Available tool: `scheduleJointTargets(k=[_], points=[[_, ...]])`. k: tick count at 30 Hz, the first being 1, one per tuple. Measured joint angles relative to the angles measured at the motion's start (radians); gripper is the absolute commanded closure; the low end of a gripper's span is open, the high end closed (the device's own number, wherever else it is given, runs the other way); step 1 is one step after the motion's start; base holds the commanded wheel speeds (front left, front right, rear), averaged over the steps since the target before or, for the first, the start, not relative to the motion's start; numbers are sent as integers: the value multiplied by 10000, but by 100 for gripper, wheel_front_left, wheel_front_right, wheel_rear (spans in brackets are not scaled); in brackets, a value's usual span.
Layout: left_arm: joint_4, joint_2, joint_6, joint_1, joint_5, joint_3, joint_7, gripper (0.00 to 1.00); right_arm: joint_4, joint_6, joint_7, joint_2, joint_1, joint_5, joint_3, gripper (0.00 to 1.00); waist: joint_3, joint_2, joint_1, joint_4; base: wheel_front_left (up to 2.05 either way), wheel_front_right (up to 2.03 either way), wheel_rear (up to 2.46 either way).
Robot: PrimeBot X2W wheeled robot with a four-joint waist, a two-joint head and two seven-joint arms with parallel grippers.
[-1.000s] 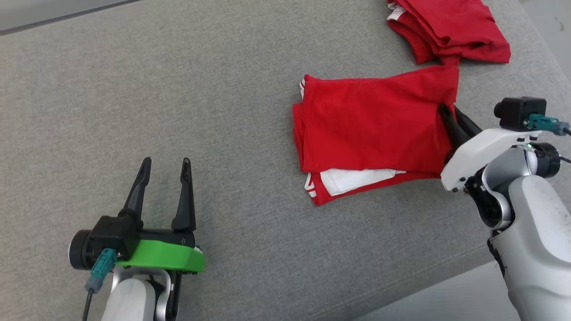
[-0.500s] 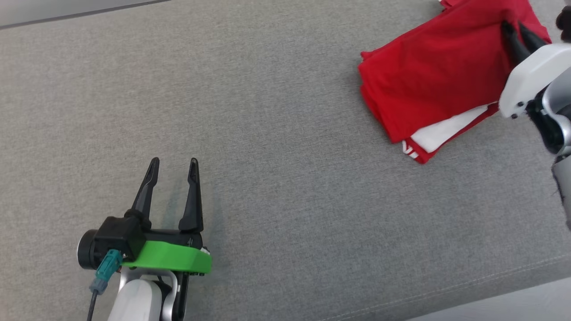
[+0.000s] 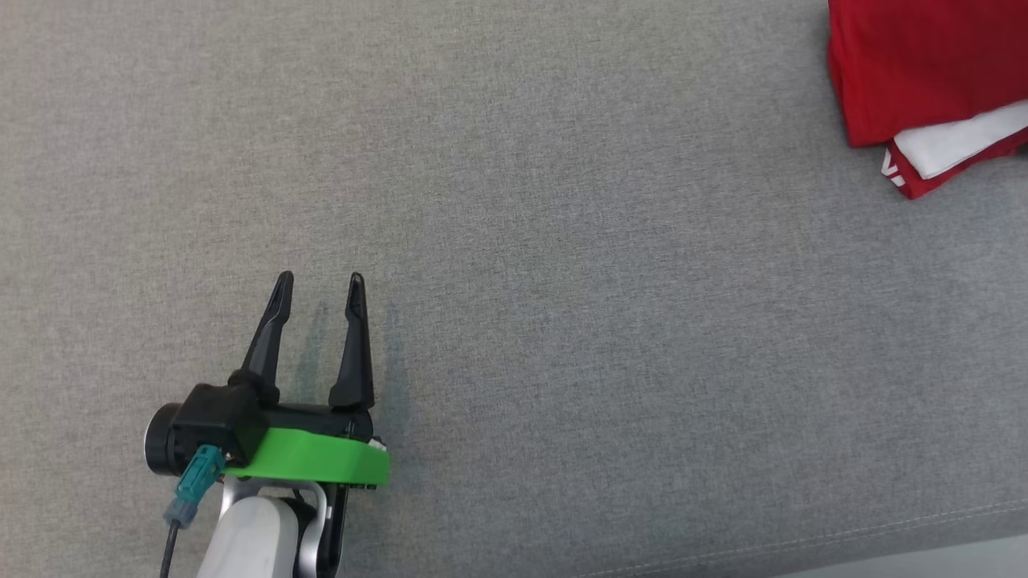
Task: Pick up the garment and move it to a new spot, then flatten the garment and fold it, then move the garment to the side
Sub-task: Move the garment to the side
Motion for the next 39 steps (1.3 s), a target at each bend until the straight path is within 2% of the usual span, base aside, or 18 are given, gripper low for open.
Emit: scheduleJointTargets(k=[3, 8, 17, 18, 19, 20, 21, 31, 39], points=[[-52, 0, -2, -116, 86, -61, 0, 0, 94, 0, 81, -282, -270, 15, 92, 100, 208, 0, 0, 66, 0, 0, 0], [-134, -2, -48, -324, 247, -190, 0, 0, 579, 2, -476, -913, -641, -552, 232, 100, 599, 0, 0, 200, 0, 0, 0], [-155, -2, -61, -481, 357, -276, 0, 0, 1988, 2, -1624, -1246, -709, -1572, -111, 100, 1183, 0, 0, 501, 0, 0, 0], [-153, -2, -63, -490, 376, -268, 2, 0, 2209, 2, -1699, -1200, -710, -1569, -278, 97, 1235, 0, 0, 520, 0, 0, 0], [-155, -2, -67, -493, 401, -261, 2, 0, 2403, 2, -1839, -1135, -713, -1570, -470, 64, 1283, 0, 0, 534, 0, 0, 0], [-155, -2, -81, -495, 418, -261, 2, 0, 2568, 2, -1898, -1099, -722, -1595, -577, 41, 1317, 0, 0, 540, 0, 0, 0], [-153, -2, -82, -498, 437, -263, 0, 0, 2717, 2, -2029, -1058, -732, -1672, -673, 0, 1356, 0, 0, 542, 0, 0, 0], [-8, -4, -107, -556, 573, -134, 0, 0, 3731, 2, -3191, -625, -1239, -2138, -880, 0, 1373, 0, 0, 291, 0, 0, 0], [127, -4, -182, -592, 418, 48, 0, 0, 3659, 2, -4079, 313, -1377, -1900, -222, 0, 935, 0, -1, 64, 0, 0, 0]])
